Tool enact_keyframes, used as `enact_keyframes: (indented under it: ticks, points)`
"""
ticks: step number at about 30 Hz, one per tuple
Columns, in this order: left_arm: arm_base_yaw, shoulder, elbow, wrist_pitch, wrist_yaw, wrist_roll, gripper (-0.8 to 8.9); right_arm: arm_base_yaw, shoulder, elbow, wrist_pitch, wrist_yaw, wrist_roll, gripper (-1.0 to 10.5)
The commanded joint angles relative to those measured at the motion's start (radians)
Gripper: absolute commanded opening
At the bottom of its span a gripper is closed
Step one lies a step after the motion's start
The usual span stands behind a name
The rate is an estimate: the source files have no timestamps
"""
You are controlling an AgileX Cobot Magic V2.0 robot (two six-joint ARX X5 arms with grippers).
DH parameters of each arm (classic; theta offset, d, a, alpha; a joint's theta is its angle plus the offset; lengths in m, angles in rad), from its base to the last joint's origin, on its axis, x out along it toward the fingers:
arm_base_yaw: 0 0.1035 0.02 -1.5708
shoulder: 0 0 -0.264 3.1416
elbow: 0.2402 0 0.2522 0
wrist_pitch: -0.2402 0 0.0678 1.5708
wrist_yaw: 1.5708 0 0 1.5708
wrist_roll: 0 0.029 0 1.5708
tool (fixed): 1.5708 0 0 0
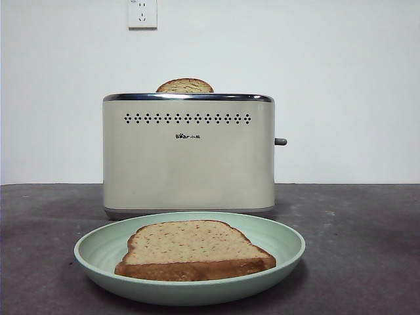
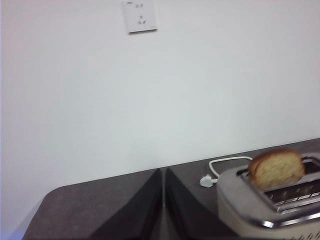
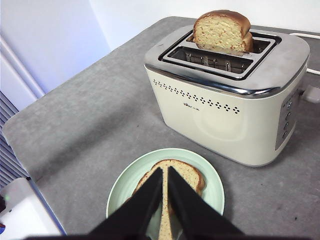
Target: Take the bread from the toaster,put the bread on the plate,put the plate on the table
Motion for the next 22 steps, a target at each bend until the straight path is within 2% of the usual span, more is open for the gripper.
enact_keyframes:
  ticks: [1,5,11,22]
  points:
    - [0.010,-0.063,-0.129,0.066,-0.003,-0.006,0.08,0.006,0.003,0.012,0.014,0.000,-0.011,0.0]
    - [0.016,-0.140,-0.288,0.101,-0.007,-0.008,0.08,0.006,0.003,0.012,0.014,0.000,-0.011,0.0]
    - [0.017,-0.249,-0.484,0.106,-0.015,-0.056,0.08,0.006,0.003,0.013,0.014,0.000,-0.011,0.0]
    - [0.017,-0.414,-0.683,0.108,-0.017,-0.085,0.08,0.006,0.003,0.013,0.014,0.000,-0.011,0.0]
